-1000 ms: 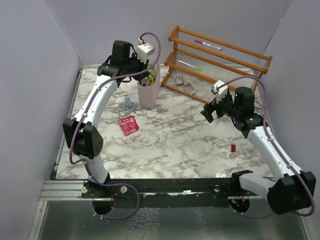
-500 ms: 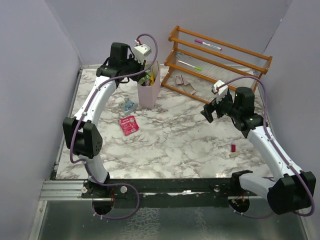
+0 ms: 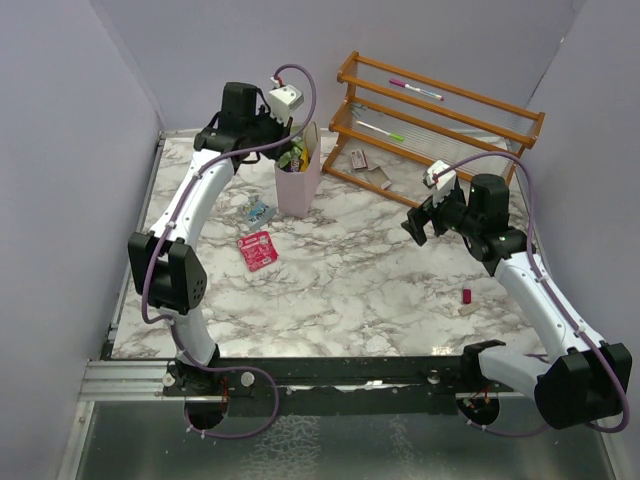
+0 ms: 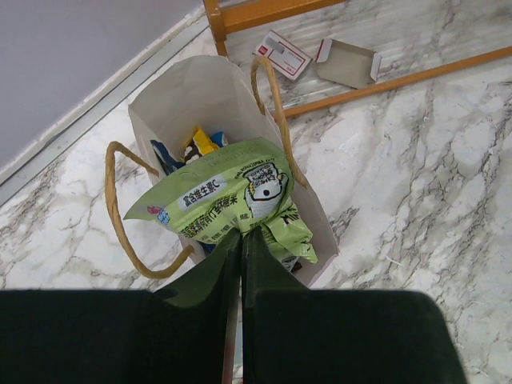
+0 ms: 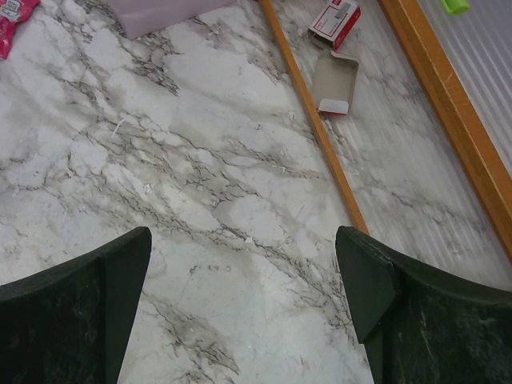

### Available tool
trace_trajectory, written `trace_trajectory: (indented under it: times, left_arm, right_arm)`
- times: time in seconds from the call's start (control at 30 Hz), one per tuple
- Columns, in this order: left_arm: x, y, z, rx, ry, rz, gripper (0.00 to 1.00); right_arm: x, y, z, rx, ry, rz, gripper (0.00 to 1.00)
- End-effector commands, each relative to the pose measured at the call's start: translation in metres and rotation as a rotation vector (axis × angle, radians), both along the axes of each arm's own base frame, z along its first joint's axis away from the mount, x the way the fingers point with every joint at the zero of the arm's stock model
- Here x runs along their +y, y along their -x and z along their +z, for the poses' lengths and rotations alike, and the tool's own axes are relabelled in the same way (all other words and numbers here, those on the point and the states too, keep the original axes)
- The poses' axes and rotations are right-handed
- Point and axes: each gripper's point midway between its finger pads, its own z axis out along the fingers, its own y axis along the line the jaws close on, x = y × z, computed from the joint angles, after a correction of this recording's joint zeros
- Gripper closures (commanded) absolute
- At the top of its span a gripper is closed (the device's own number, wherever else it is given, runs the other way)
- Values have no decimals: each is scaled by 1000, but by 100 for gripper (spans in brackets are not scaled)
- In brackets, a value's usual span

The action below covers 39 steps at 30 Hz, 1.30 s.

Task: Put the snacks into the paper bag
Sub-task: Place the snack in the paper bag.

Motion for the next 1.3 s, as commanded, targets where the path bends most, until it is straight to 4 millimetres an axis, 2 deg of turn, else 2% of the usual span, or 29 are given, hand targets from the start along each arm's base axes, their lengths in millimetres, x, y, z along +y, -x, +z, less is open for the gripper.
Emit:
trace_trajectory:
  times: [0.0,0.33,0.9,1.07,1.27]
  left_arm:
    - [-4,-8,15,-26,36,0,100]
    - [-12,-15,7,4,41,-38,100]
    - [-23,-25,-25,93,-5,-84,100]
    - [-24,-25,-31,101,-51,-83,89]
    - [-19,-30,-28,76,-98,-51,67]
  right_arm:
    - [-2,1,-1,-5,10,6,1]
    - [-2,1,-3,-1,13,4,1]
    - [-2,0,-4,1,16,4,1]
    - [-2,0,-5,4,16,4,1]
    - [-2,0,-5,2,18,3,1]
